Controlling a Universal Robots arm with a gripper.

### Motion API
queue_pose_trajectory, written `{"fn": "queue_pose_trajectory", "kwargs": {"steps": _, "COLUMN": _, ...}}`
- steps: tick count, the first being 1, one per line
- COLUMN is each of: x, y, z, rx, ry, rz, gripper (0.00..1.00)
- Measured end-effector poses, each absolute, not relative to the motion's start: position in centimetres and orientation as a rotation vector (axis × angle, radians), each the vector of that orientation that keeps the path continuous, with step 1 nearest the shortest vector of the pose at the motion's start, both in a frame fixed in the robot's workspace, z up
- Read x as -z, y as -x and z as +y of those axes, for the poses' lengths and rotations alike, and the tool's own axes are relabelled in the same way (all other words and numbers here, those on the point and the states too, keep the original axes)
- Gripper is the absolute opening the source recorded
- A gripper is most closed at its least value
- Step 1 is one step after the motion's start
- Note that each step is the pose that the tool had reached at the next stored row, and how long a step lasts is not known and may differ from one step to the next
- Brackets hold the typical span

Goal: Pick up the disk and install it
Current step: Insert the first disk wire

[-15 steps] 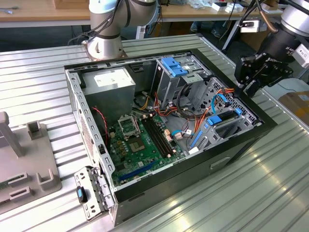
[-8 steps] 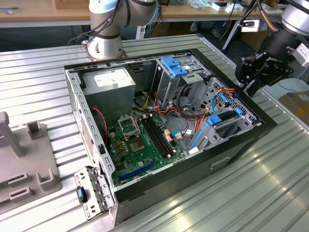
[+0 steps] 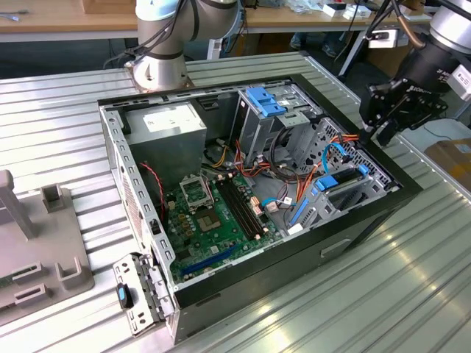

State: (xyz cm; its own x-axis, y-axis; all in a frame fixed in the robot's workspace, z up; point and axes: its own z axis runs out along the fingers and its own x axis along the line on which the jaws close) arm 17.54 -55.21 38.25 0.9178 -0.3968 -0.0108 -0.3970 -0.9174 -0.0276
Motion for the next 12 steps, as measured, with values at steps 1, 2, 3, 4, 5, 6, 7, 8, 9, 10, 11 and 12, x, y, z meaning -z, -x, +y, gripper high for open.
{"fn": "queue_pose_trajectory", "kwargs": {"steps": 1, "x": -38.3, "y": -17.6, "z": -55.1, "rx": -0.008, "ry": 3.048, "rz": 0.63, "gripper": 0.44}}
{"fn": "queue_pose_trajectory", "kwargs": {"steps": 2, "x": -38.2, "y": -17.7, "z": -55.1, "rx": -0.008, "ry": 3.048, "rz": 0.629, "gripper": 0.44}}
{"fn": "queue_pose_trajectory", "kwargs": {"steps": 3, "x": -38.2, "y": -17.9, "z": -55.0, "rx": -0.008, "ry": 3.049, "rz": 0.627, "gripper": 0.44}}
{"fn": "queue_pose_trajectory", "kwargs": {"steps": 4, "x": -38.2, "y": -18.1, "z": -55.0, "rx": -0.008, "ry": 3.049, "rz": 0.624, "gripper": 0.44}}
{"fn": "queue_pose_trajectory", "kwargs": {"steps": 5, "x": -38.2, "y": -18.4, "z": -55.0, "rx": -0.008, "ry": 3.05, "rz": 0.624, "gripper": 0.44}}
{"fn": "queue_pose_trajectory", "kwargs": {"steps": 6, "x": -38.2, "y": -18.7, "z": -54.9, "rx": -0.007, "ry": 3.051, "rz": 0.624, "gripper": 0.44}}
{"fn": "queue_pose_trajectory", "kwargs": {"steps": 7, "x": -38.1, "y": -18.8, "z": -54.9, "rx": -0.007, "ry": 3.052, "rz": 0.624, "gripper": 0.44}}
{"fn": "queue_pose_trajectory", "kwargs": {"steps": 8, "x": -38.1, "y": -18.8, "z": -54.9, "rx": -0.007, "ry": 3.052, "rz": 0.624, "gripper": 0.44}}
{"fn": "queue_pose_trajectory", "kwargs": {"steps": 9, "x": -38.1, "y": -18.8, "z": -54.9, "rx": -0.007, "ry": 3.052, "rz": 0.624, "gripper": 0.44}}
{"fn": "queue_pose_trajectory", "kwargs": {"steps": 10, "x": -38.1, "y": -18.8, "z": -54.9, "rx": -0.007, "ry": 3.052, "rz": 0.624, "gripper": 0.44}}
{"fn": "queue_pose_trajectory", "kwargs": {"steps": 11, "x": -38.1, "y": -18.8, "z": -54.9, "rx": -0.006, "ry": 3.052, "rz": 0.624, "gripper": 0.44}}
{"fn": "queue_pose_trajectory", "kwargs": {"steps": 12, "x": -38.1, "y": -18.8, "z": -54.9, "rx": -0.002, "ry": 3.052, "rz": 0.624, "gripper": 0.44}}
